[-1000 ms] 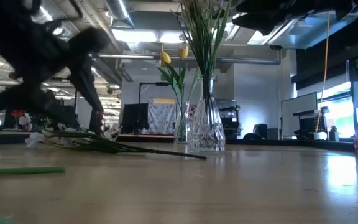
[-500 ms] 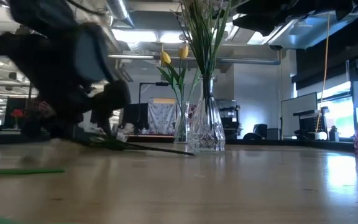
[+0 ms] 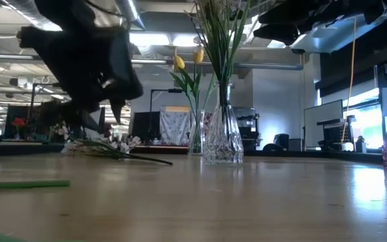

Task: Sort flowers into vase by color
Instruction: Put the white flower into the bottom vase

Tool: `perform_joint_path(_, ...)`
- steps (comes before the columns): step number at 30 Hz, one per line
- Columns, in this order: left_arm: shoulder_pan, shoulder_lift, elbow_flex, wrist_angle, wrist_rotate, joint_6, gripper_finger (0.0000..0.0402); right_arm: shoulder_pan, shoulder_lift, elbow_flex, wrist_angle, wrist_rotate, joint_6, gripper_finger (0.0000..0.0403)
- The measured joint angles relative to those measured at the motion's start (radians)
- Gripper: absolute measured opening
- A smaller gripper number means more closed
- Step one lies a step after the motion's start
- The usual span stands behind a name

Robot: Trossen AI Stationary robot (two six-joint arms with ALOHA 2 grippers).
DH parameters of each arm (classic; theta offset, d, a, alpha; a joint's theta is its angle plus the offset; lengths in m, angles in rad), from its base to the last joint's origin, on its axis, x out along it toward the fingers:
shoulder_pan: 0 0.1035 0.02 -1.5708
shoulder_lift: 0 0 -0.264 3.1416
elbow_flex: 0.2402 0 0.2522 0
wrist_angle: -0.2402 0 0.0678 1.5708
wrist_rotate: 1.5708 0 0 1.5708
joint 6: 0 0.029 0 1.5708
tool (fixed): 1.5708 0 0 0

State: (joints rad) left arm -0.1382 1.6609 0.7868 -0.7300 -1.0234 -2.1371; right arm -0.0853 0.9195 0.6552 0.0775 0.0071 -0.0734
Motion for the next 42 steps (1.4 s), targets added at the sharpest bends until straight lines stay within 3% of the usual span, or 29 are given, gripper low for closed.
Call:
perform_joint_path(14,0.159,0.213,0.002,0.046,0.091,-0.115,0.0204,0.000,0.000,0.000,-0.027,-0.016,0.039,0.0285)
perform_joint_path(18,0.202,0.220,0.003,0.071,0.085,-0.061,0.0199,0.000,0.000,0.000,-0.025,-0.026,0.043,0.0285)
perform_joint_path(22,0.217,0.216,0.002,0.054,0.108,-0.024,0.0141,0.000,0.000,0.000,-0.021,-0.026,0.047,0.0285)
perform_joint_path(26,0.211,0.185,-0.002,0.046,0.135,-0.005,0.0030,0.001,-0.009,0.000,0.002,-0.028,0.058,0.0285)
perform_joint_path(28,0.200,0.138,-0.001,0.022,0.141,0.039,0.0014,0.001,-0.023,0.000,0.033,-0.057,0.067,0.0285)
perform_joint_path(30,0.175,0.066,-0.002,-0.003,0.129,0.099,0.0009,0.017,-0.035,0.001,0.046,-0.079,0.065,0.0285)
perform_joint_path(34,0.057,-0.120,-0.002,-0.025,-0.003,0.193,0.0004,0.119,-0.035,0.000,0.016,-0.099,0.046,0.0285)
perform_joint_path(38,-0.139,-0.294,0.000,-0.025,-0.132,0.409,0.0002,0.283,0.000,-0.024,-0.004,-0.110,0.092,0.0285)
perform_joint_path(42,-0.371,-0.402,0.000,-0.022,-0.199,0.569,0.0002,0.467,0.075,-0.050,0.006,-0.003,0.161,0.0285)
